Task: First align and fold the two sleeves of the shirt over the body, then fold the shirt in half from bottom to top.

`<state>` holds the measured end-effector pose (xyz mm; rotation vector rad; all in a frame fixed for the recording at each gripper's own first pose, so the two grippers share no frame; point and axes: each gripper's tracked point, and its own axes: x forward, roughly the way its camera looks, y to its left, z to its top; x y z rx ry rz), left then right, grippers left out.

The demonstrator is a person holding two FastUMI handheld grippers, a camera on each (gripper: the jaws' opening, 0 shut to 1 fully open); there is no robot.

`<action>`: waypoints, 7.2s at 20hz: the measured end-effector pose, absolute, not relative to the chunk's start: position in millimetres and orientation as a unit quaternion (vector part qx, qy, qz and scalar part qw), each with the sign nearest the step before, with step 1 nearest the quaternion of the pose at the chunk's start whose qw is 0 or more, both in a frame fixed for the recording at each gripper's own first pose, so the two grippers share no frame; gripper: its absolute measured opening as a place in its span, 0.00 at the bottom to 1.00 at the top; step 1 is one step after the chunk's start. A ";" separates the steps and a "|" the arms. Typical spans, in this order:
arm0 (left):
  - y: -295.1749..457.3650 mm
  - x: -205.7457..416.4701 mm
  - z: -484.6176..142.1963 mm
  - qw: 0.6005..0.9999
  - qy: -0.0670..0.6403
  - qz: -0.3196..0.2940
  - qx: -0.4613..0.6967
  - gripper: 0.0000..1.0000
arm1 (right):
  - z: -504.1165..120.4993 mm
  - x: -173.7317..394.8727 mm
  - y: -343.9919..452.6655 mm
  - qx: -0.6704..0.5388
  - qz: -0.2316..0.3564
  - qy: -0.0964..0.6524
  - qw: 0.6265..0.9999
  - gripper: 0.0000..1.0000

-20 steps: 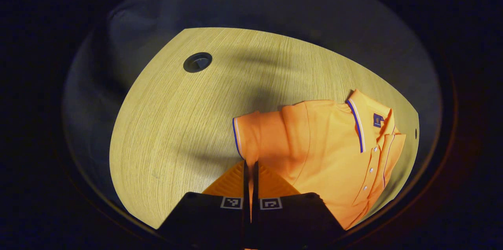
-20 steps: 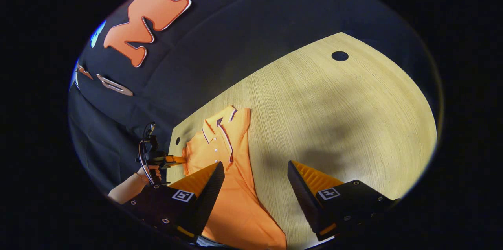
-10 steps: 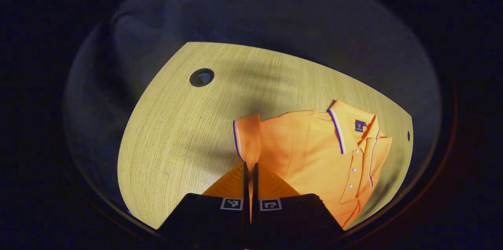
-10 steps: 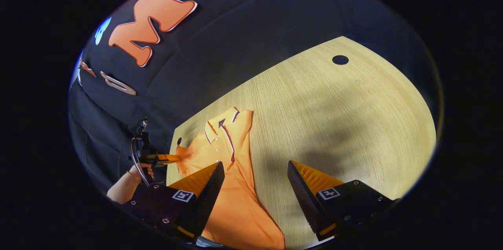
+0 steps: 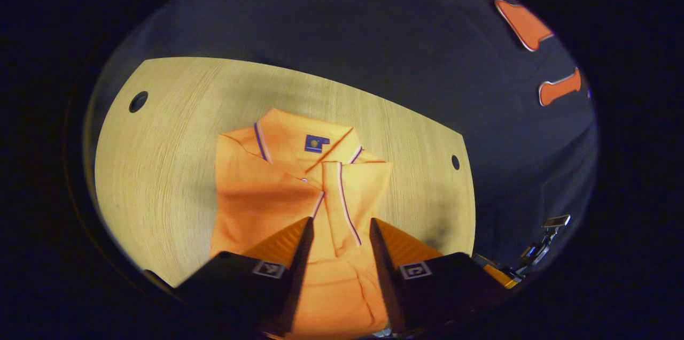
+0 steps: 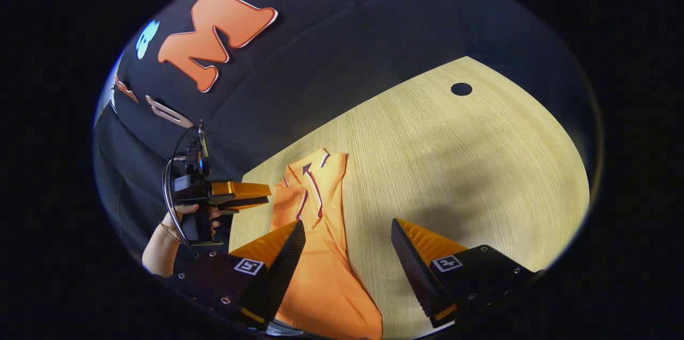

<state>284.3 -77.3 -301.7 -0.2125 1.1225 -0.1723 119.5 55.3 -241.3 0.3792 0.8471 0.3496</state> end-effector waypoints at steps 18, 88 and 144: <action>67.7 105.0 -246.8 0.882 0.466 -0.020 -0.060 0.99 | -233.6 42.3 96.0 0.068 0.168 0.403 0.897 0.98; 41.3 -86.6 -360.4 0.848 0.529 0.000 -0.032 0.01 | -361.4 -122.3 96.0 -0.050 0.106 0.555 0.824 0.10; 36.1 72.7 -297.9 0.876 0.482 -0.030 -0.014 0.01 | -263.2 16.8 128.9 0.058 0.123 0.437 0.889 0.10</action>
